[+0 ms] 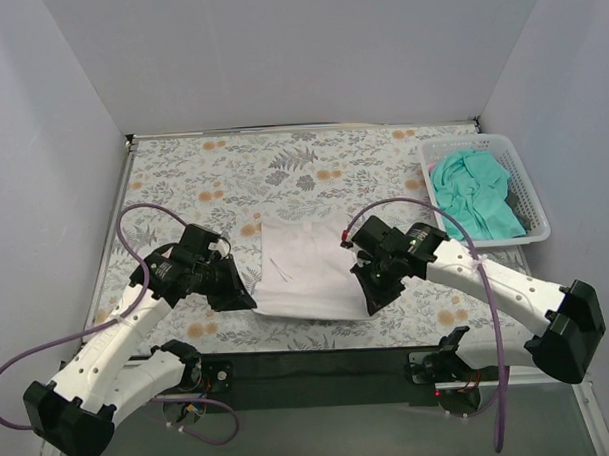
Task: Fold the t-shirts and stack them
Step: Fold the tshirt
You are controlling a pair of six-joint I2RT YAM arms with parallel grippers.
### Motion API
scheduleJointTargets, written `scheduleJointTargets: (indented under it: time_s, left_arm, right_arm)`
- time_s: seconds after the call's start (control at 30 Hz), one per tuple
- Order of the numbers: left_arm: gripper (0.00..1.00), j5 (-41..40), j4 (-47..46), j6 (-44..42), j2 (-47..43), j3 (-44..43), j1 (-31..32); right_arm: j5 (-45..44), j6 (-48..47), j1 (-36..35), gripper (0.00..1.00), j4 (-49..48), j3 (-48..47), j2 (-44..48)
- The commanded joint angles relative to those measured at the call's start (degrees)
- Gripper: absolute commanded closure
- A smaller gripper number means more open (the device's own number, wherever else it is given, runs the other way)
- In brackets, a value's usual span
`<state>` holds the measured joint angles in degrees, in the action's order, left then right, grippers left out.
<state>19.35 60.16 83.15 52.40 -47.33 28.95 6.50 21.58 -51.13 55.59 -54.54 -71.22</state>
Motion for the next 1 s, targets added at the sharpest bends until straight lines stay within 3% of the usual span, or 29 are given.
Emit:
scheduleJointTargets:
  time_s: [0.0, 0.2, 0.47, 0.63, 0.97]
  left_arm:
    - [1.0, 1.83, 9.36, 0.95, -1.69, -4.25, -0.3]
    - [1.0, -2.38, 7.7, 4.56, -0.38, -8.3, -0.3]
    - [1.0, -6.61, -3.01, 6.49, 5.42, -6.38, -0.38]
    - [1.0, -6.87, -8.21, 6.23, 8.59, -5.58, -0.47]
    - [1.0, -9.77, -14.02, 5.18, 13.6, -5.4, -1.96]
  right_arm:
    - [1.49, -1.63, -0.02, 0.99, 15.15, -6.96, 1.88]
    - [-1.05, -2.6, 0.6, 0.99, 19.29, -16.73, -1.46]
    - [-3.51, -7.78, 3.4, 0.99, 18.94, -25.16, -9.63]
    - [-4.22, -10.33, 6.39, 0.99, 17.27, -25.7, -12.36]
    - [3.16, -16.39, 15.88, 0.99, 10.59, -24.56, -16.67]
